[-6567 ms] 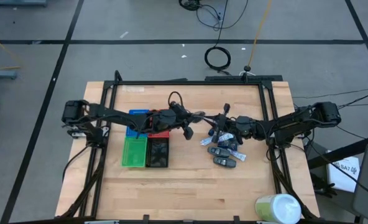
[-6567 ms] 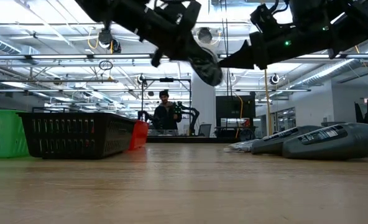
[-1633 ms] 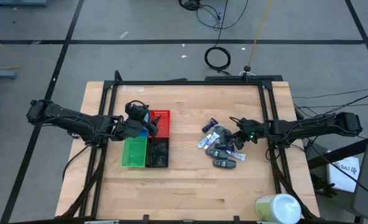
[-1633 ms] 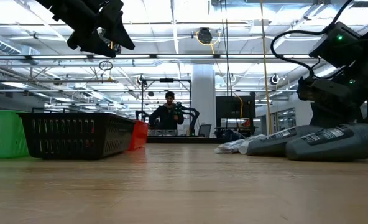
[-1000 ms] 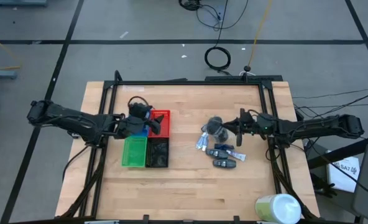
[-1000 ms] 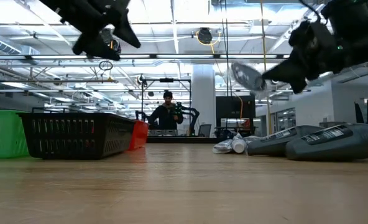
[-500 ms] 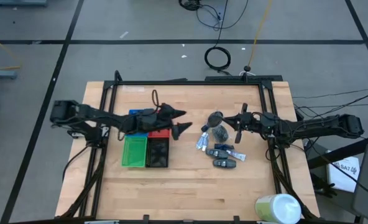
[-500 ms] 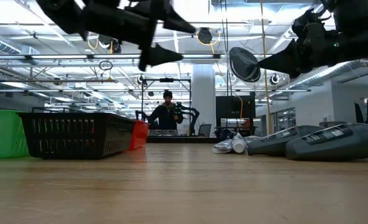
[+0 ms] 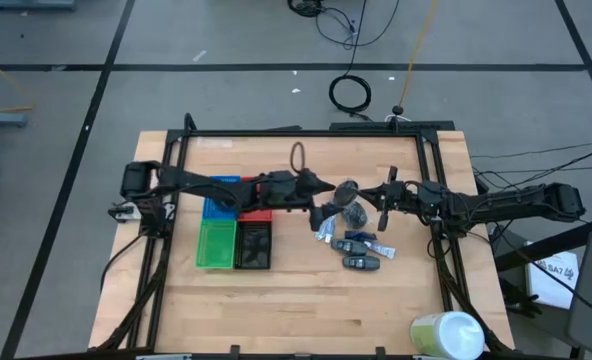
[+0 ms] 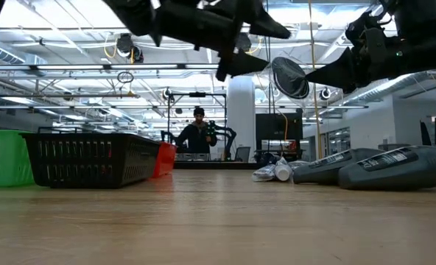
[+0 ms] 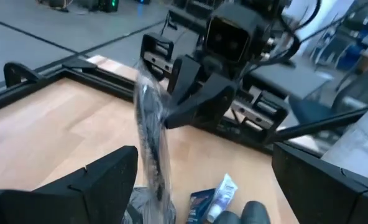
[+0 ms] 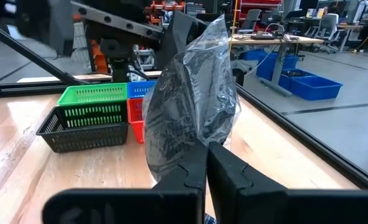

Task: Pick & Place Travel size toiletries
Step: Put the right black hairbrush into the blue bin

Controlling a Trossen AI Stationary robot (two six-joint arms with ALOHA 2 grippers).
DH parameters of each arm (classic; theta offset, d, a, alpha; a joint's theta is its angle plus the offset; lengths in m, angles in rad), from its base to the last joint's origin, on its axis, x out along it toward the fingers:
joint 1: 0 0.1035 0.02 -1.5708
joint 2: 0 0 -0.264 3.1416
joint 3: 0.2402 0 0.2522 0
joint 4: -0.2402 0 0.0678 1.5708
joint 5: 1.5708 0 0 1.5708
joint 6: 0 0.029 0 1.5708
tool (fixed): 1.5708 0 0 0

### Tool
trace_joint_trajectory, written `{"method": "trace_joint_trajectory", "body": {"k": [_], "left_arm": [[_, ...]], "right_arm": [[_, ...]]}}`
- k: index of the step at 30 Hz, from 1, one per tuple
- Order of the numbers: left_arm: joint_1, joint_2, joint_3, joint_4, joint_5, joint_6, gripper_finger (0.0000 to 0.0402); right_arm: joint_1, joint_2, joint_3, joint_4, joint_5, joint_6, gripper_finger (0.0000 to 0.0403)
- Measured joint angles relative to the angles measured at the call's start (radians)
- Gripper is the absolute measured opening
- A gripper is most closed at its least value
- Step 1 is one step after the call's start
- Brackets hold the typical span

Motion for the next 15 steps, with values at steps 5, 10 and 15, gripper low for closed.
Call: {"method": "trace_joint_trajectory", "body": {"k": [5, 10, 15], "left_arm": [[-0.005, 0.060, 0.078, -0.078, 0.001, 0.013, 0.0363], [0.005, 0.081, 0.093, -0.082, -0.002, -0.004, 0.0363], [0.017, 0.080, 0.095, -0.086, -0.002, 0.003, 0.0339]], "right_arm": [[0.000, 0.000, 0.000, 0.006, 0.000, 0.000, 0.0000], [0.000, 0.001, 0.000, 0.011, -0.003, 0.004, 0.0000], [0.000, 0.001, 0.000, 0.017, -0.004, 0.004, 0.0000]]}}
